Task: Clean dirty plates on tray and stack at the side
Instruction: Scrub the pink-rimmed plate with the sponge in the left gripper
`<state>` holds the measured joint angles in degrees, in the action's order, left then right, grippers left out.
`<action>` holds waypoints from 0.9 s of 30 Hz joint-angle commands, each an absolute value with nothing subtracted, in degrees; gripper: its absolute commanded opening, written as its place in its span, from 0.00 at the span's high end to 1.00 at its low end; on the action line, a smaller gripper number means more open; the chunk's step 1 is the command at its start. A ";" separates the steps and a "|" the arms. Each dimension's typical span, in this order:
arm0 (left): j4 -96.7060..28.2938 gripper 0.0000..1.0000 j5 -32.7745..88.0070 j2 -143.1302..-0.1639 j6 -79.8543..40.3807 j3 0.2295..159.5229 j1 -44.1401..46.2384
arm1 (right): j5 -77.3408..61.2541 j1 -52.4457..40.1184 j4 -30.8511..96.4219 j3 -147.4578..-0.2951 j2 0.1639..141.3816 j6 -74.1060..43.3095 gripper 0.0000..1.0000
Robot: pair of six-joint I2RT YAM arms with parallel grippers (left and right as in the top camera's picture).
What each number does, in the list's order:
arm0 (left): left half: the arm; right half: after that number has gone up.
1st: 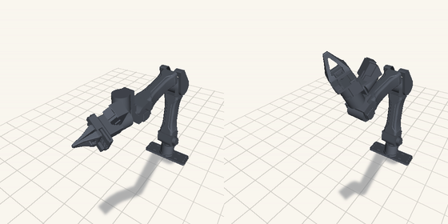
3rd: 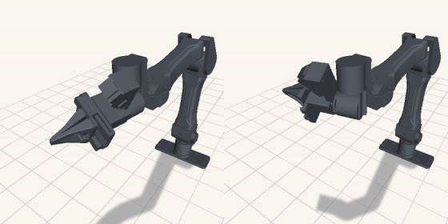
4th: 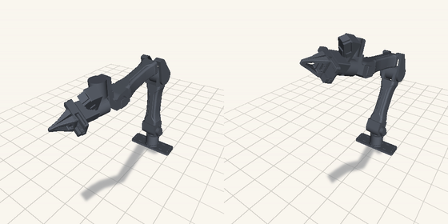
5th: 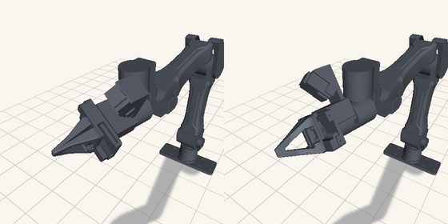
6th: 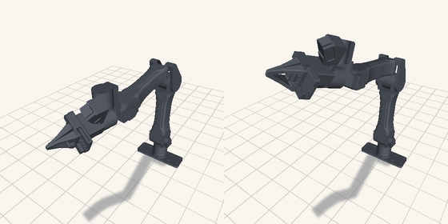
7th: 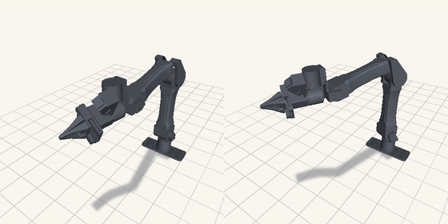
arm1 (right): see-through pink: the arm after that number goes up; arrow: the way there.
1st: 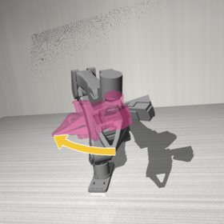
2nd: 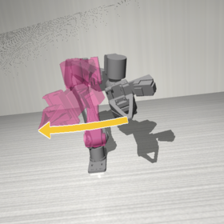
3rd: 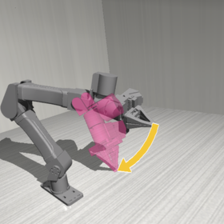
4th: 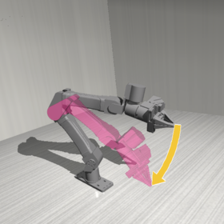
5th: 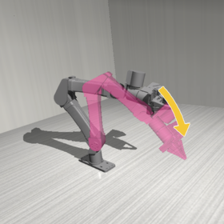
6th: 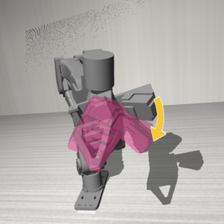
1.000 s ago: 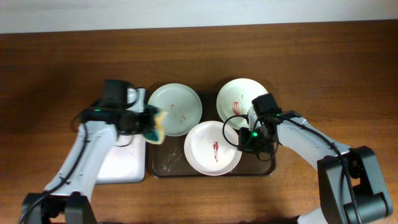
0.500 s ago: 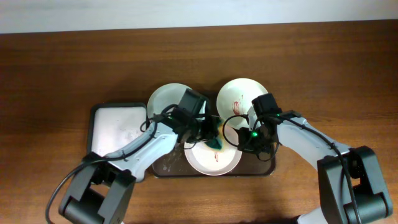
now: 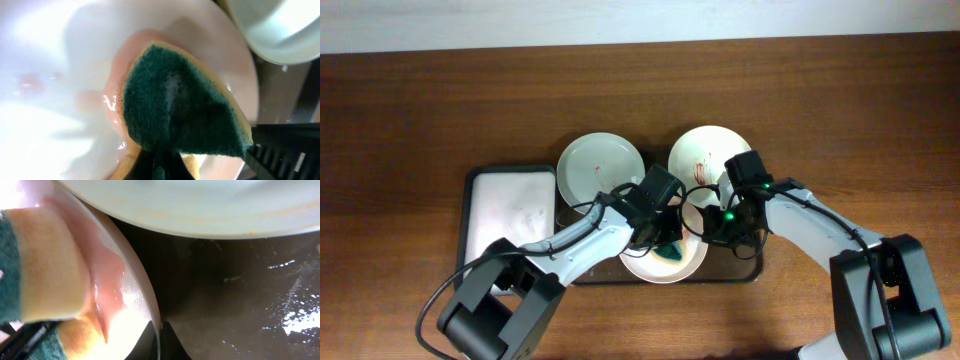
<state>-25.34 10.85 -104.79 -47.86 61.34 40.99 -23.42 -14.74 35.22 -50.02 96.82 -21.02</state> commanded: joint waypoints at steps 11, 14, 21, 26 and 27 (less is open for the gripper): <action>-27.70 1.00 7.44 -98.45 -47.03 61.91 41.01 | -23.31 -15.03 35.11 -49.71 96.97 -21.47 0.96; -27.46 1.00 7.44 -103.74 -52.66 61.91 42.41 | -23.31 -15.03 35.14 -49.71 96.97 -21.47 0.96; -30.50 1.00 -11.79 -110.30 -53.47 61.91 43.09 | -23.31 -15.03 35.18 -49.71 96.97 -21.47 0.96; -30.55 1.00 -21.80 -110.21 -52.29 61.98 43.07 | -23.31 -15.03 35.31 -49.71 96.97 -21.47 0.96; -30.59 1.00 -21.89 -109.73 -51.51 62.17 43.09 | -23.31 -15.03 35.33 -49.71 96.97 -21.47 0.96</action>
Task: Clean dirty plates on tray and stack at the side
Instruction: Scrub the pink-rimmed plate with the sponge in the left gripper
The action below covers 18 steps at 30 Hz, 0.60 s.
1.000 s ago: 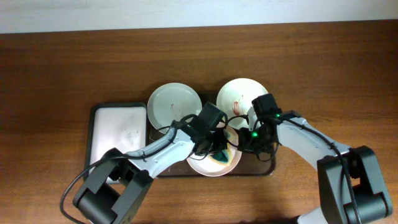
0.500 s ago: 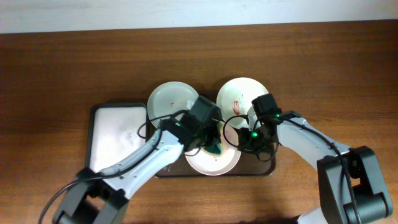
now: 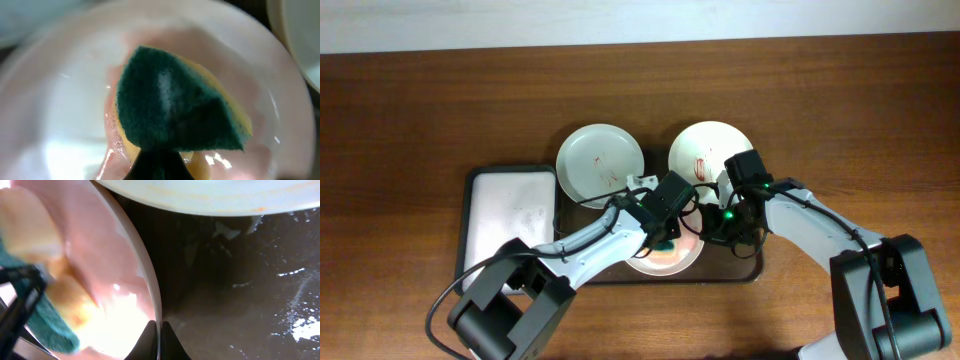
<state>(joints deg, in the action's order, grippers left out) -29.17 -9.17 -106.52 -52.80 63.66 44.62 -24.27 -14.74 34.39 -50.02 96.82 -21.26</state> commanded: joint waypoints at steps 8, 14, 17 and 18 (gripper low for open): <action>-38.44 1.00 -21.67 -93.03 -50.85 62.52 41.67 | -23.29 -15.05 35.79 -49.71 96.97 -21.47 0.85; -41.30 1.00 -7.75 -87.59 -34.44 62.52 30.83 | -23.24 -15.40 35.07 -49.50 97.03 -21.26 0.66; -43.75 1.00 -1.61 -87.61 -27.00 62.52 20.16 | -23.00 -17.76 33.87 -48.38 97.14 -21.28 0.89; -44.64 1.00 -1.63 -87.61 -26.33 62.52 17.72 | -22.63 -18.50 33.32 -48.31 97.14 -21.28 0.96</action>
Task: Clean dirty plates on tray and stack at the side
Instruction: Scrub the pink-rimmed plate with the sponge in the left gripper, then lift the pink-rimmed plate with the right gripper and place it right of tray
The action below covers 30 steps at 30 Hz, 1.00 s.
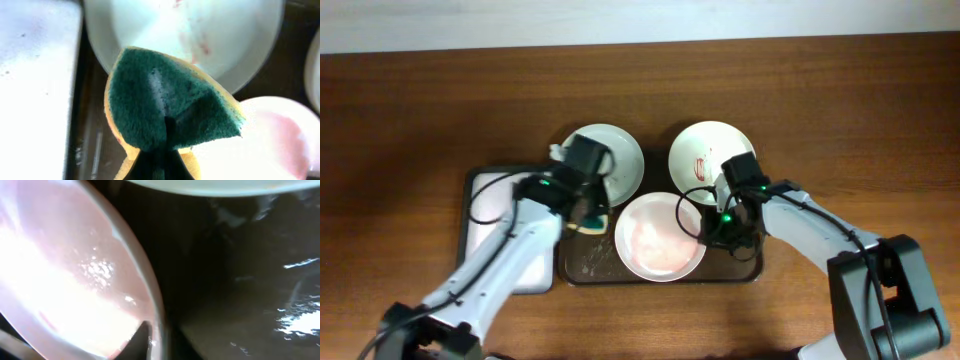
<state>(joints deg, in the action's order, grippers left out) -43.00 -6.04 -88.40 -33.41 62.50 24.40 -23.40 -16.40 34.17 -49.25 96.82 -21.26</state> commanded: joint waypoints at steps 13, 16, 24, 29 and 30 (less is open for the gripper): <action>-40.84 1.00 -7.33 -93.62 -18.15 57.45 2.76 | -3.73 -19.22 41.52 -59.09 88.27 -14.79 0.96; -36.36 1.00 -7.31 -97.27 -18.15 57.45 2.76 | 3.70 -20.91 41.95 -59.96 86.24 -13.23 0.96; -26.28 1.00 -5.34 -101.80 -18.15 57.45 2.83 | 24.62 -33.76 42.65 -60.47 85.52 -12.29 0.96; -21.54 1.00 -5.06 -102.21 -18.15 57.45 2.83 | 27.51 -35.62 42.70 -62.54 85.19 -12.47 0.96; -21.17 1.00 -4.84 -102.21 -18.15 57.45 2.83 | 27.51 -35.62 42.70 -63.00 85.10 -12.45 0.96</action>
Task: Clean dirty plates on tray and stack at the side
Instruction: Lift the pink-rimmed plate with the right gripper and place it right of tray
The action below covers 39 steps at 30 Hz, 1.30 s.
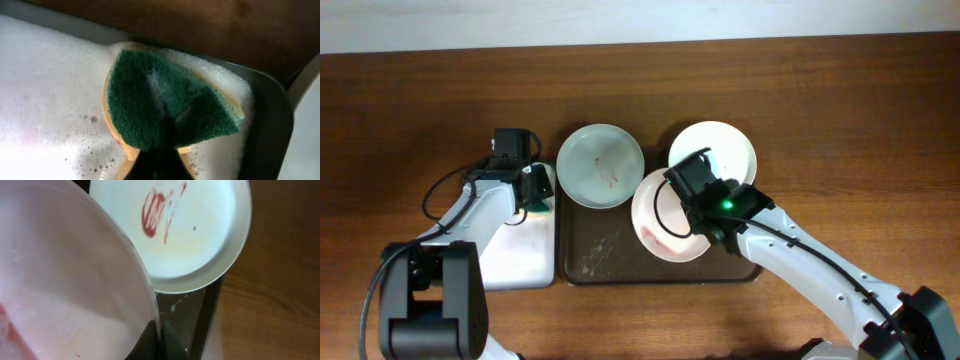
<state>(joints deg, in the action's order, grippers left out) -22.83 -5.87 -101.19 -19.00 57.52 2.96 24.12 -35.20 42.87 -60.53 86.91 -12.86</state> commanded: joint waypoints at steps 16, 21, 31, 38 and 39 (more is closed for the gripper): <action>-31.11 1.00 -0.86 -95.83 -18.13 58.50 2.83 | 40.07 -37.30 47.05 -69.19 84.44 -12.25 0.96; -38.44 1.00 0.30 -95.44 -15.66 58.48 2.90 | 51.92 -46.24 46.72 -69.21 84.47 -12.27 0.96; -38.48 1.00 0.27 -95.44 -15.09 58.43 2.90 | 60.53 -51.37 46.09 -69.21 84.47 -12.43 0.96; -38.48 1.00 0.27 -95.44 -15.09 58.43 2.90 | 60.84 -50.92 45.28 -69.19 84.47 -13.23 0.96; -38.46 1.00 0.27 -95.44 -15.09 58.43 2.90 | 59.61 -50.35 45.19 -69.19 84.47 -14.66 0.96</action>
